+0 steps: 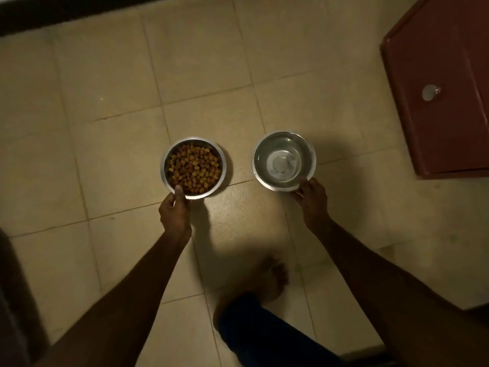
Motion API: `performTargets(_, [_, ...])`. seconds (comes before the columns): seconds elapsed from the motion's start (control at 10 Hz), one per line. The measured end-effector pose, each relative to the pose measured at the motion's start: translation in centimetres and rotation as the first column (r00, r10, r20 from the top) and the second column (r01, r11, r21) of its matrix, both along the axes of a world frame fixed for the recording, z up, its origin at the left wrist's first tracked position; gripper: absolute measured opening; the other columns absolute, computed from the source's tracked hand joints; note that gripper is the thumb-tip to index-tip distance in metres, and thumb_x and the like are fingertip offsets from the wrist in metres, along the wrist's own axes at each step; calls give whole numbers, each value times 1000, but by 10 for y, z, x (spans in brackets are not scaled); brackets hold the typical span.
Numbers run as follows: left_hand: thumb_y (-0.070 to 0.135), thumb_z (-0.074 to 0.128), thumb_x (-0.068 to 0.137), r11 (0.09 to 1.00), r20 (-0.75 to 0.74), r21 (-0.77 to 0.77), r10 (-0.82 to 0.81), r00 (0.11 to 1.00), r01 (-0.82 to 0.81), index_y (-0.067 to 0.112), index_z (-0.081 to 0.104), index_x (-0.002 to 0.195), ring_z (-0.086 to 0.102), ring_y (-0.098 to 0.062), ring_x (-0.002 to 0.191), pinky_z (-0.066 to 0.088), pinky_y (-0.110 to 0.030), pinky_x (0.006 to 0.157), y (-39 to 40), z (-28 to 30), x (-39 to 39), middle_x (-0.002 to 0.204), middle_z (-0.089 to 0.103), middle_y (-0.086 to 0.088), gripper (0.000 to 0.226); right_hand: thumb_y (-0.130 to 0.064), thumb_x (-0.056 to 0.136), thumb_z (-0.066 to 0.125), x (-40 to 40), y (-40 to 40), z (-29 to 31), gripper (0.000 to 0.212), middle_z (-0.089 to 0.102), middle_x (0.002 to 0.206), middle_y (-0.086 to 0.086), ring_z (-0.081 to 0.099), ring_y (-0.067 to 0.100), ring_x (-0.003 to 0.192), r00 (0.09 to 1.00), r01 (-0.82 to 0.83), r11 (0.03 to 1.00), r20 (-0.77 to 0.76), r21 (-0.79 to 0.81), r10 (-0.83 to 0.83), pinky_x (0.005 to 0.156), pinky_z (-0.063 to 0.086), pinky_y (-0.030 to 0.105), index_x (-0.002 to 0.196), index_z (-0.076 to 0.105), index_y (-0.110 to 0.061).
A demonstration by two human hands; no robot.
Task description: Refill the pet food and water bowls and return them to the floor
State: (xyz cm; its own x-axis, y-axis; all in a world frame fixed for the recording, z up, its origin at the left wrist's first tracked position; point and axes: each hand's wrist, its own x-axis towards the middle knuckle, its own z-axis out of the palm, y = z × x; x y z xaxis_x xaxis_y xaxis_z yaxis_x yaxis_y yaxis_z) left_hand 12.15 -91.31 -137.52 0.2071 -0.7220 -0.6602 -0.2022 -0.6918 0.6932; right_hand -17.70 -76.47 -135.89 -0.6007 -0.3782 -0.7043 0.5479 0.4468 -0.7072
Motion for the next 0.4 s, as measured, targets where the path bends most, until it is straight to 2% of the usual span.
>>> performTargets(0.2, [47, 64, 101, 999, 39, 6, -43, 998, 43, 26, 73, 75, 59, -14, 80, 46, -37, 81, 7, -7, -7, 72, 64, 5, 35, -19, 106, 61, -9, 7, -19, 13, 72, 111, 14, 74, 26, 108, 1000, -11, 999, 9, 53, 11, 89, 64, 37, 101, 68, -9])
performTargets(0.3, [56, 62, 99, 989, 131, 41, -143, 981, 139, 23, 76, 78, 65, -19, 83, 50, -38, 82, 12, 1, -1, 75, 71, 0, 42, -35, 106, 61, -10, 7, -15, 31, 79, 99, 13, 78, 28, 100, 994, -95, 970, -24, 222, 103, 91, 64, 43, 95, 76, -10])
performTargets(0.4, [58, 55, 102, 939, 218, 181, -328, 919, 293, 13, 80, 94, 71, -26, 92, 52, -39, 88, 21, 19, 7, 90, 78, -9, 52, -41, 107, 55, -2, 12, 3, 43, 80, 99, 16, 76, 33, 96, 953, -206, 874, -113, 440, 282, 92, 59, 45, 98, 77, -6])
